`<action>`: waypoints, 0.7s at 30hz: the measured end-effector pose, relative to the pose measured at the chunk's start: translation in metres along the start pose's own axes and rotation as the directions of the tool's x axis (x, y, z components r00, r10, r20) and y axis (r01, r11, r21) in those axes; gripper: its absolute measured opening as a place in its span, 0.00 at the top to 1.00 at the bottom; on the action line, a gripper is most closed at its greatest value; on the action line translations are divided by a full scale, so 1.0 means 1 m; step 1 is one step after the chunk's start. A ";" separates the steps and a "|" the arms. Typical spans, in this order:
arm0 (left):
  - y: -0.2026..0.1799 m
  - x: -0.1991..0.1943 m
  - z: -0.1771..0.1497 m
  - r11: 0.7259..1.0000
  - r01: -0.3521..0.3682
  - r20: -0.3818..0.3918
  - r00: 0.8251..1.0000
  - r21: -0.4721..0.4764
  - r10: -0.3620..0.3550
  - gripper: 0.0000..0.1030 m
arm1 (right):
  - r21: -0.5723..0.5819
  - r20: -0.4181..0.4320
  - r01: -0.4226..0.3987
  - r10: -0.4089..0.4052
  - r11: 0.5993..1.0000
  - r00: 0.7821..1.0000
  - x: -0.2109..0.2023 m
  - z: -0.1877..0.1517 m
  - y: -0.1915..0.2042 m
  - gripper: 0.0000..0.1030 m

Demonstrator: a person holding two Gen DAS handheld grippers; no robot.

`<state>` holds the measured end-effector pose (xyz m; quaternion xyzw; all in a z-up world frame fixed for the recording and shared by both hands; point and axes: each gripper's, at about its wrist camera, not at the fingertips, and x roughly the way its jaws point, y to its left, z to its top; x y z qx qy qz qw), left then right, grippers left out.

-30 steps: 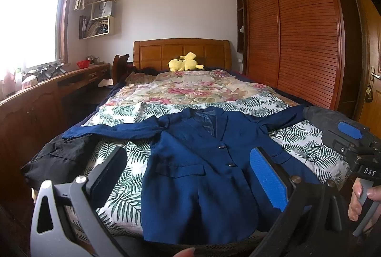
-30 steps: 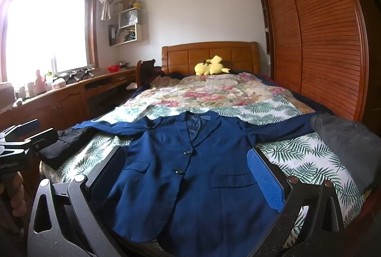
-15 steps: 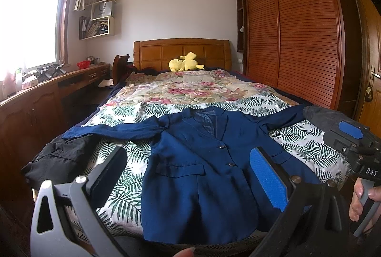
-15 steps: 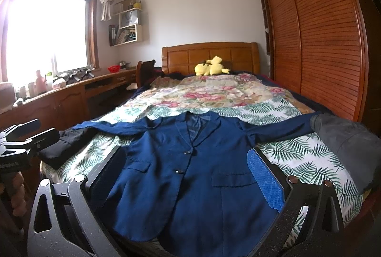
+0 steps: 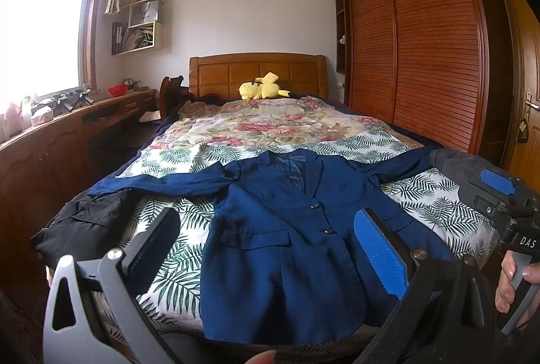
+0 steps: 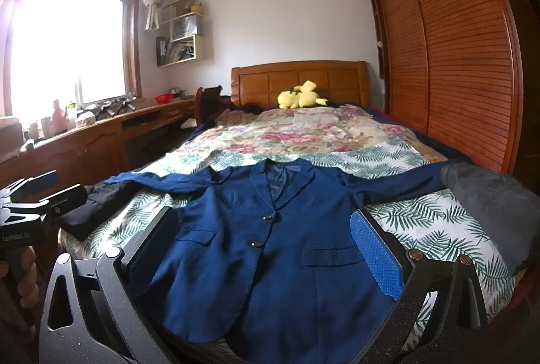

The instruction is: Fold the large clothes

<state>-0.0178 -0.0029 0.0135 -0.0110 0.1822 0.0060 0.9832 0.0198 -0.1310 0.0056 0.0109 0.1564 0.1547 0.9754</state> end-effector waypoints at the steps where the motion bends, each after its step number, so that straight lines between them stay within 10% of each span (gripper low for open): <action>1: 0.000 0.000 -0.001 1.000 0.000 -0.002 1.000 0.000 0.000 0.00 | 0.000 0.000 0.000 0.000 1.000 1.000 0.000 0.000 0.000 0.00; 21: 0.026 0.064 -0.020 0.998 -0.043 -0.098 0.994 -0.034 0.040 0.00 | -0.019 -0.114 -0.046 0.044 0.999 0.993 0.057 -0.023 -0.017 0.00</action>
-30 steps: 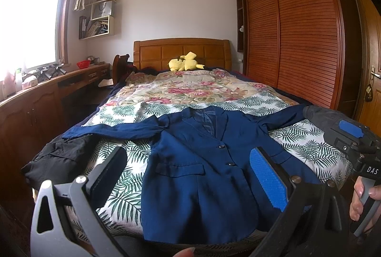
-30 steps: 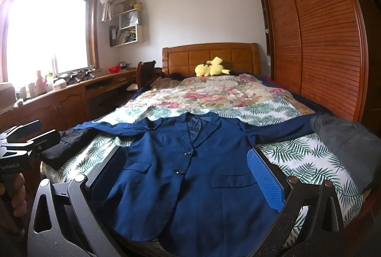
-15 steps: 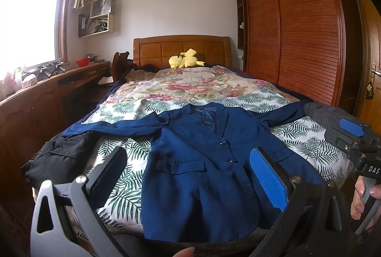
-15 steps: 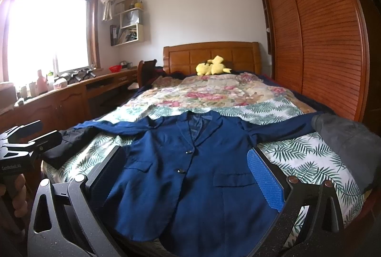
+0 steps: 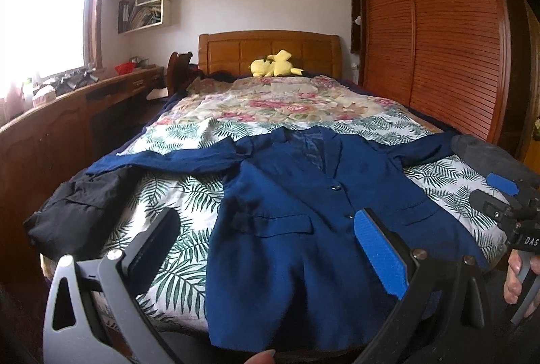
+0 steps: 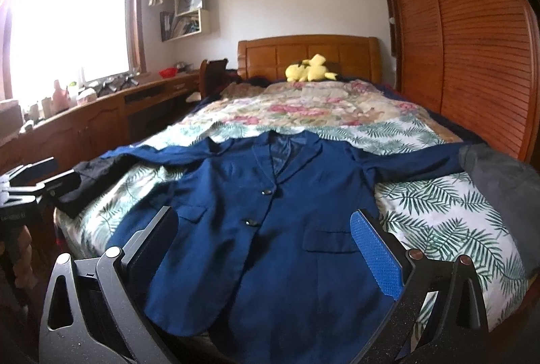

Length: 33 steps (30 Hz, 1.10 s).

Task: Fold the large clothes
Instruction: 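Lower the left gripper onto the jacket's side hem and close it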

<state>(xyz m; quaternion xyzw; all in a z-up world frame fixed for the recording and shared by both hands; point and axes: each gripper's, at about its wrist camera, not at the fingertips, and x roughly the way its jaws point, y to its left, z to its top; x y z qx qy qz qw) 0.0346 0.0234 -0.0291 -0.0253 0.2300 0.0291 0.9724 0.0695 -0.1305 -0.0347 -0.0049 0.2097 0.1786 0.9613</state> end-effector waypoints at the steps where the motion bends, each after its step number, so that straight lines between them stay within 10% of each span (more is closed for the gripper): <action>1: 0.003 0.006 0.000 1.000 -0.005 -0.010 1.000 -0.004 0.005 0.00 | -0.006 -0.009 -0.004 0.004 1.000 1.000 0.008 0.000 -0.003 0.00; 15: 0.032 0.076 0.003 0.992 -0.123 -0.097 0.987 0.027 0.125 0.00 | -0.048 -0.042 -0.109 0.107 0.993 0.993 0.114 0.009 -0.003 0.00; 33: 0.127 0.205 0.034 0.975 -0.178 -0.195 0.969 -0.129 0.151 0.00 | -0.100 -0.252 -0.292 0.259 0.951 0.932 0.280 -0.004 0.044 0.00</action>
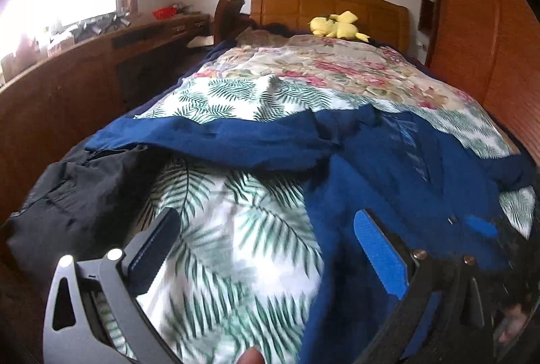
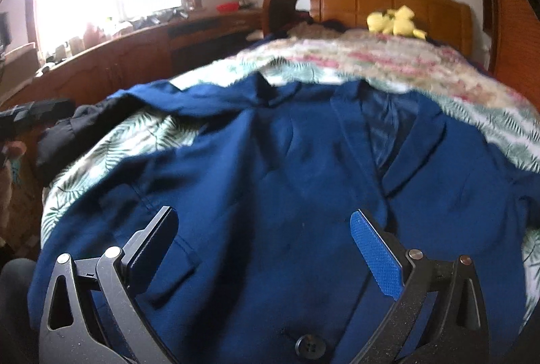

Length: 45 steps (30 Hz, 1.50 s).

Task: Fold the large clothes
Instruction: 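Lower the left gripper onto the jacket's side hem and close it, then lift the gripped jacket side panel with the left gripper and fold it toward the jacket center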

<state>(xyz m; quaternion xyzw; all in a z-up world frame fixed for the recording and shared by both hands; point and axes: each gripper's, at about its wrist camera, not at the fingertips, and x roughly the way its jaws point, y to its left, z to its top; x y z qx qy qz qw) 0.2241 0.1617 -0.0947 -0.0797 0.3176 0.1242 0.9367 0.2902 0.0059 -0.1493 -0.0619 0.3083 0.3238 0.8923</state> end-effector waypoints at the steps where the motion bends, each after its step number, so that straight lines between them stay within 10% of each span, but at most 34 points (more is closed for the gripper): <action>1: 0.004 0.010 0.004 1.000 0.004 -0.003 1.000 -0.006 -0.004 0.00 | 0.010 0.004 -0.005 0.005 1.000 1.000 0.000 0.000 -0.002 0.00; 12: 0.060 0.113 0.037 0.993 -0.042 -0.084 0.996 -0.111 0.033 0.02 | 0.050 0.002 0.005 -0.005 0.999 1.000 0.005 -0.005 -0.010 0.00; 25: 0.110 0.169 0.039 0.932 -0.063 -0.164 0.986 -0.357 0.004 0.53 | 0.038 0.014 0.000 -0.001 0.999 1.000 0.004 -0.006 -0.007 0.00; 26: 0.108 0.171 0.039 0.936 -0.058 -0.167 0.986 -0.348 -0.001 0.77 | 0.040 0.015 -0.002 0.001 0.999 1.000 0.004 -0.006 -0.007 0.00; 29: 0.102 0.168 0.044 0.949 -0.032 -0.154 0.988 -0.315 -0.017 0.99 | 0.041 0.017 -0.005 0.004 0.999 1.000 0.003 -0.007 -0.007 0.00; 45: -0.054 0.064 0.107 0.989 0.126 -0.027 0.992 0.076 -0.124 1.00 | 0.054 0.067 -0.007 0.003 0.999 0.998 -0.013 -0.006 -0.011 0.00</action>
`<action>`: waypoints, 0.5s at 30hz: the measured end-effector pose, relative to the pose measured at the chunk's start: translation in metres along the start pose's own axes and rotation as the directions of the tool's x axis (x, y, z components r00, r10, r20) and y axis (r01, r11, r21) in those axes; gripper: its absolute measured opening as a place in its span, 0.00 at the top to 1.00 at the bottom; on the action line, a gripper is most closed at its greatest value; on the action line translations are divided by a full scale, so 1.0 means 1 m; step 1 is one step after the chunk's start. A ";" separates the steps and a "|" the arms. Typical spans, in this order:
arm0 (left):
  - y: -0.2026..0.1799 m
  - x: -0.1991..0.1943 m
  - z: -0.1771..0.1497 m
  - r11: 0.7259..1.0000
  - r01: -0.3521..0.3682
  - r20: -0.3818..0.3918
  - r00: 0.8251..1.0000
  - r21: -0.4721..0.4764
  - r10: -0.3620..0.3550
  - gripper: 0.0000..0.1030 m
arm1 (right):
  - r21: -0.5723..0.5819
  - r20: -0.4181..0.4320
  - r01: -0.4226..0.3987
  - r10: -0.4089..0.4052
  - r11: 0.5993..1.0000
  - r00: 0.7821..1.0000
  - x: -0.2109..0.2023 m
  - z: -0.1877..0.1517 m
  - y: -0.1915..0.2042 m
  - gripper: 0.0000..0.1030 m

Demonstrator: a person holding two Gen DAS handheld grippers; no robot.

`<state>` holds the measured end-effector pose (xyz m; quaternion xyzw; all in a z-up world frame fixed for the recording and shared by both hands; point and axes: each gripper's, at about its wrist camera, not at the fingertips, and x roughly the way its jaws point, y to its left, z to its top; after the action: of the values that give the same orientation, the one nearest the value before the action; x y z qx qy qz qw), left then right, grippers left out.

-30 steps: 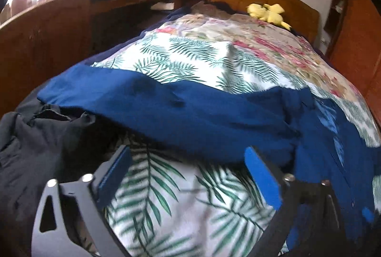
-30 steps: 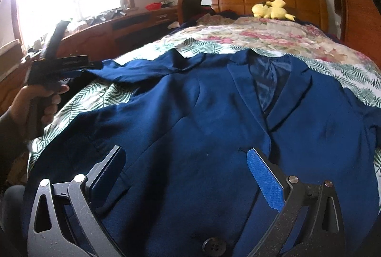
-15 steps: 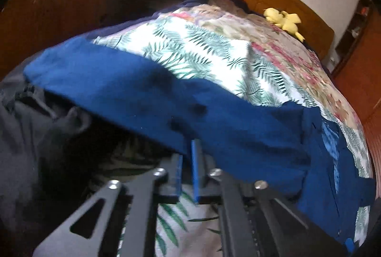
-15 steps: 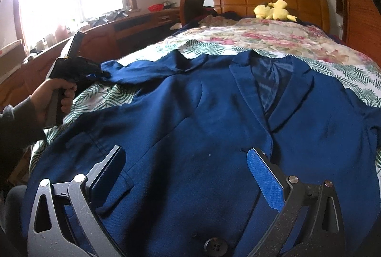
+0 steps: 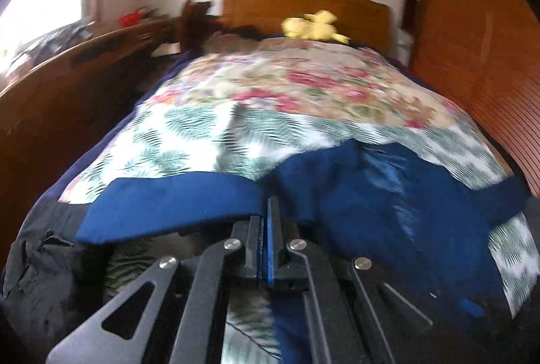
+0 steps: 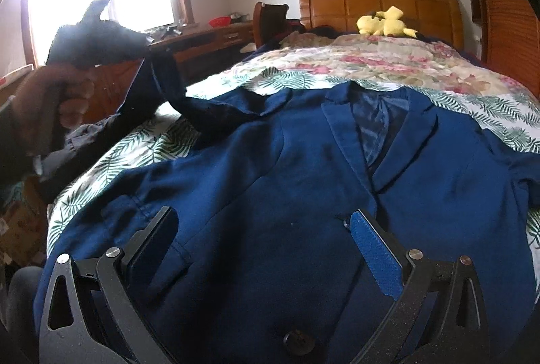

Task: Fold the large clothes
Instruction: 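Lift the gripped jacket side panel with the left gripper and fold it toward the jacket center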

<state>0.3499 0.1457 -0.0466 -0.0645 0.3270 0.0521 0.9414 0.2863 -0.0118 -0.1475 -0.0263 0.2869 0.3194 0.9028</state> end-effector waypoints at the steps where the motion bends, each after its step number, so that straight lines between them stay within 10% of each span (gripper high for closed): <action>1: -0.011 -0.004 -0.003 0.999 0.010 -0.001 1.000 0.032 -0.010 1.00 | 0.000 0.003 0.000 0.000 1.000 1.000 -0.001 0.000 0.000 0.00; 15: -0.012 -0.024 -0.072 0.995 0.024 -0.106 0.994 0.092 -0.014 0.97 | -0.046 0.030 0.026 -0.025 0.999 0.999 -0.011 -0.003 0.009 0.00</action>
<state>0.2889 0.1216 -0.0864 -0.0262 0.3775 0.0244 0.9253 0.2730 -0.0114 -0.1429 -0.0460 0.2661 0.3147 0.9100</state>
